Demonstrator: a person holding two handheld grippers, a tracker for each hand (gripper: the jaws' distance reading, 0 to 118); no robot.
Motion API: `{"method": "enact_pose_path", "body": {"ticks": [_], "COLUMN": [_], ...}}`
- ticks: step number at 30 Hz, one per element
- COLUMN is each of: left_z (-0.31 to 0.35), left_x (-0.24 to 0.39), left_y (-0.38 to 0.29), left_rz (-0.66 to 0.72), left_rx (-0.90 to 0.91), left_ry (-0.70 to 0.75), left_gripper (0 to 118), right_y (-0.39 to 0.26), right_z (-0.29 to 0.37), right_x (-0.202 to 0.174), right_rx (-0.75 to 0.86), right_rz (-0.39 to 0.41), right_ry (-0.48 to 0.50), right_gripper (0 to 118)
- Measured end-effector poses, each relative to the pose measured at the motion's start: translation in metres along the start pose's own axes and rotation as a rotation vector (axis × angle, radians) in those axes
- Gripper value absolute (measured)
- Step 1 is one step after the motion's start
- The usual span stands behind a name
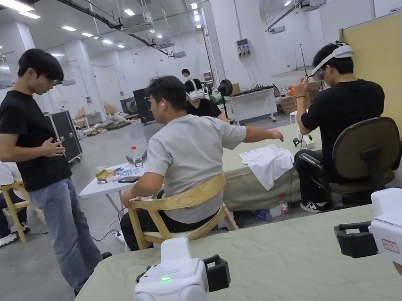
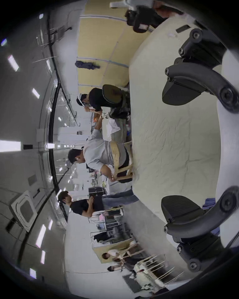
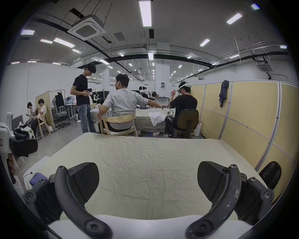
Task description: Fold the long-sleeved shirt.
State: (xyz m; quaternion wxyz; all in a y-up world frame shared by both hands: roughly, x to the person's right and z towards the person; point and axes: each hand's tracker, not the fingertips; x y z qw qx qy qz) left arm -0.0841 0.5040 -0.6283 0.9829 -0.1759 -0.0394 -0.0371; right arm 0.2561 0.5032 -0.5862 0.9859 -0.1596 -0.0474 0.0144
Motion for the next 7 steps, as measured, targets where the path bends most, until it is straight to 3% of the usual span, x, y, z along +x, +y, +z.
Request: {"method": "enact_pose_path", "body": {"ticks": [7], "left_z": [-0.0063], "left_x": [-0.0018], "left_y": [-0.0027], "left_rz": [0.020], "left_rx": [-0.027], "left_ry": [-0.028], "left_gripper": [111], "right_y": [0.0000], "right_z": [0.0019], "right_x": [-0.0009], "right_rx": [0.003], "right_rz": [-0.006], "right_ry": [0.009], "right_gripper": [118]}}
